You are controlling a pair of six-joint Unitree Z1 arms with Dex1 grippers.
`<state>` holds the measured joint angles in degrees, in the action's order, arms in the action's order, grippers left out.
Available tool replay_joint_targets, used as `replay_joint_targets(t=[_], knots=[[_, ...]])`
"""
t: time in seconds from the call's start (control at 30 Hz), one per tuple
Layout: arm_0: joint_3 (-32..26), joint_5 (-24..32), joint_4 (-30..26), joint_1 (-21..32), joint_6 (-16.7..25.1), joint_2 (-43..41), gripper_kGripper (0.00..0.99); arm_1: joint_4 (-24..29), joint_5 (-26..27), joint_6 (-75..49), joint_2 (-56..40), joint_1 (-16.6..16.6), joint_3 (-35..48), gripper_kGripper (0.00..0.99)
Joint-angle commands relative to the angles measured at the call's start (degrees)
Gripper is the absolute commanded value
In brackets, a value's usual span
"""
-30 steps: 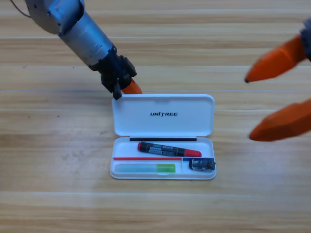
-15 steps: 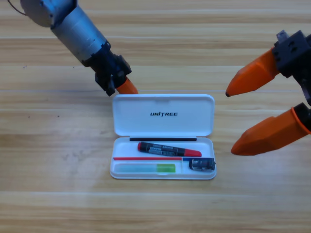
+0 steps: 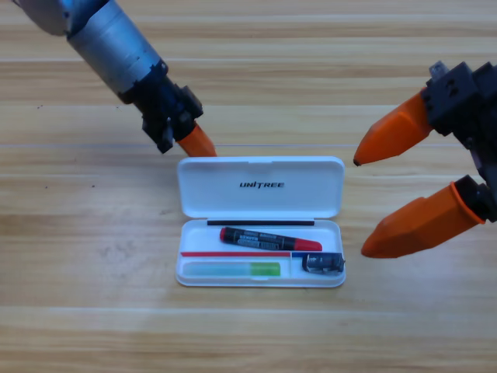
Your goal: Clean up eraser and pencils
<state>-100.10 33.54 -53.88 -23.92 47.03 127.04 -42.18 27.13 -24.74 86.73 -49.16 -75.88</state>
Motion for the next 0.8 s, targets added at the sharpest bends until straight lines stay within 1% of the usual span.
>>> replay_joint_targets(t=[0.03,0.33,0.5,0.8], knots=[[4.4,0.5,2.1,-2.2,0.6,-0.7,0.0,-1.1,-0.4,-0.1,1.7,-1.6,1.4,0.988],[10.7,-0.5,6.9,-5.4,-0.7,-3.5,0.0,-1.1,-0.4,-0.1,2.0,-1.7,1.5,0.988],[12.4,-2.9,8.3,-8.0,-1.4,-4.8,0.0,-1.1,-0.4,0.0,2.1,-1.9,1.5,0.988],[17.8,-6.1,14.1,-11.4,-3.2,-6.2,0.0,-1.1,-0.4,0.0,3.0,-2.3,1.3,0.988]])
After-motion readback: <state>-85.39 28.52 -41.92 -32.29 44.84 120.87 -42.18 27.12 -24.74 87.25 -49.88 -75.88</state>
